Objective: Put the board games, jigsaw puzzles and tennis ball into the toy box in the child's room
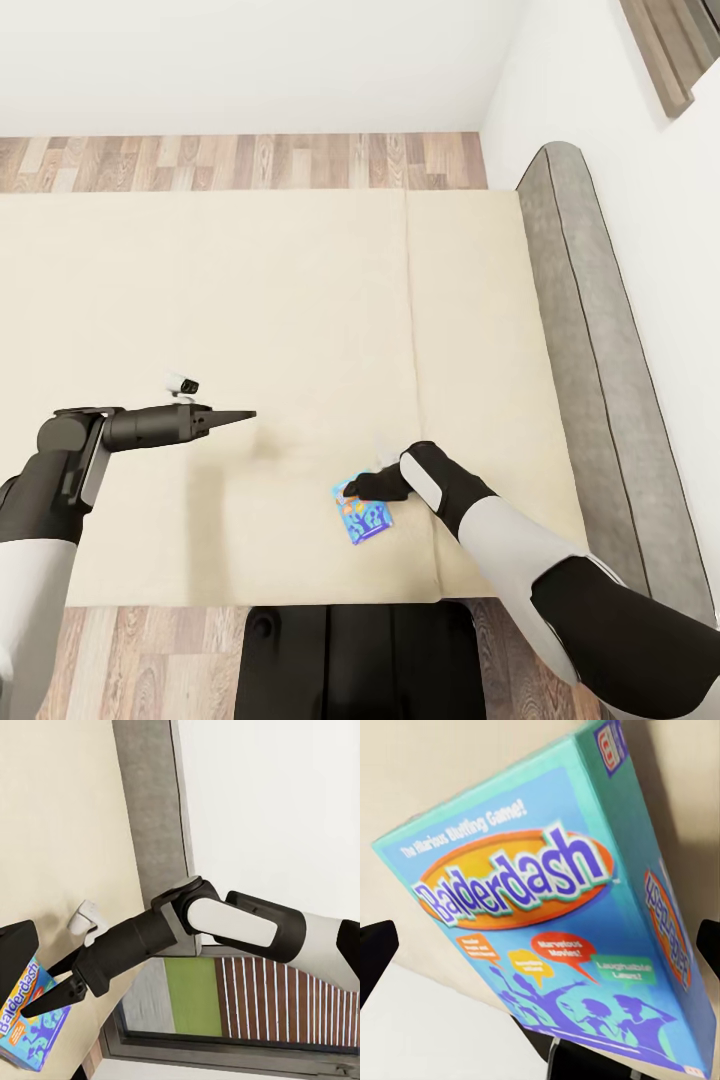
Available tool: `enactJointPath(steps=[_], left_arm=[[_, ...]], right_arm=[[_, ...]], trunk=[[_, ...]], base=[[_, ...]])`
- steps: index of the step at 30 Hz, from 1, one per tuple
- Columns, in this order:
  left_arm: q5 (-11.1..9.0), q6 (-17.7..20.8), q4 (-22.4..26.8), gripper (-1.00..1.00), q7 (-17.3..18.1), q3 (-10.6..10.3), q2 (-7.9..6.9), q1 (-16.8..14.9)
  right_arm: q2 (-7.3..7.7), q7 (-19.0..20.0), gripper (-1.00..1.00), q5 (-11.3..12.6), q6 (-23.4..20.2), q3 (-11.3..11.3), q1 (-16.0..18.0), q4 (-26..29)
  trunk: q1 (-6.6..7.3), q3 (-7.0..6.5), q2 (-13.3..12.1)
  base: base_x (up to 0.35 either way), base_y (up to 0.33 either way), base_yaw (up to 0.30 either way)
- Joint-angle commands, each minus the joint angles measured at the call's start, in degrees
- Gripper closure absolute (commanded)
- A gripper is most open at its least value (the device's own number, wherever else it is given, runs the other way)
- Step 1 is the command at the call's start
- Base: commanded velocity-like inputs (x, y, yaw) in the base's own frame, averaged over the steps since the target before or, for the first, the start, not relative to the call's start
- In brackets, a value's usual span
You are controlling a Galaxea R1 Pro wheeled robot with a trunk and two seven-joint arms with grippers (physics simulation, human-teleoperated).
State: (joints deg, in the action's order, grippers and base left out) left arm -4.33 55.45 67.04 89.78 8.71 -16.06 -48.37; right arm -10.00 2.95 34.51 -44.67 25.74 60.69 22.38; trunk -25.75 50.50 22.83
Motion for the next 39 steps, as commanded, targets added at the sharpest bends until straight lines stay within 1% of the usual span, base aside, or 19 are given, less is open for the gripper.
enactJointPath(steps=[1,6,8,10,11,14,17,22,39], left_arm=[[0.03,0.61,0.02,-1.0,0.22,-0.01,-0.03,0.0],[0.03,0.61,0.02,-1.0,0.22,0.02,-0.03,0.02],[0.03,0.62,0.02,-1.0,0.22,0.03,-0.03,0.02],[0.03,0.62,0.02,-1.0,0.22,0.02,-0.03,0.03],[0.03,0.62,0.02,-1.0,0.22,0.01,-0.03,0.03],[0.03,0.62,0.02,-1.0,0.22,0.0,-0.03,0.03],[0.03,0.62,0.02,-1.0,0.22,-0.01,-0.03,0.03],[0.03,0.62,0.02,-1.0,0.22,0.02,-0.03,0.03],[0.03,0.62,0.02,-1.0,0.22,0.03,-0.03,0.03]], right_arm=[[0.0,0.31,-1.0,-0.36,-0.09,0.16,0.04,0.01],[0.0,0.31,-1.0,-0.15,0.05,0.12,0.1,-0.01],[0.0,0.35,-1.0,0.56,0.06,0.11,0.11,-0.03],[0.0,0.37,-1.0,1.49,0.03,0.11,0.12,-0.04],[0.0,0.37,-1.0,2.61,-0.05,0.12,0.13,-0.05],[0.0,0.39,-1.0,4.86,-0.24,0.16,0.13,-0.07],[0.0,0.39,-1.0,5.64,-0.16,0.17,0.13,-0.1],[0.0,0.27,-1.0,6.11,-0.08,0.19,0.2,-0.14],[0.0,0.21,-1.0,6.18,0.25,0.19,0.14,-0.1]], trunk=[[-0.03,0.06,0.09],[-0.03,0.06,0.09],[-0.03,0.06,0.09],[-0.03,0.06,0.09],[-0.03,0.06,0.09],[-0.03,0.06,0.09],[-0.03,0.06,0.09],[-0.03,0.06,0.09],[-0.03,0.06,0.09]], base=[[0.0,0.0,0.0],[0.0,0.0,0.0],[0.0,0.0,0.0],[0.0,0.0,0.0],[0.0,0.0,0.0],[0.0,0.0,0.0],[0.0,0.0,0.0],[-0.012,0.0,0.0],[-0.019,0.0,0.0]])
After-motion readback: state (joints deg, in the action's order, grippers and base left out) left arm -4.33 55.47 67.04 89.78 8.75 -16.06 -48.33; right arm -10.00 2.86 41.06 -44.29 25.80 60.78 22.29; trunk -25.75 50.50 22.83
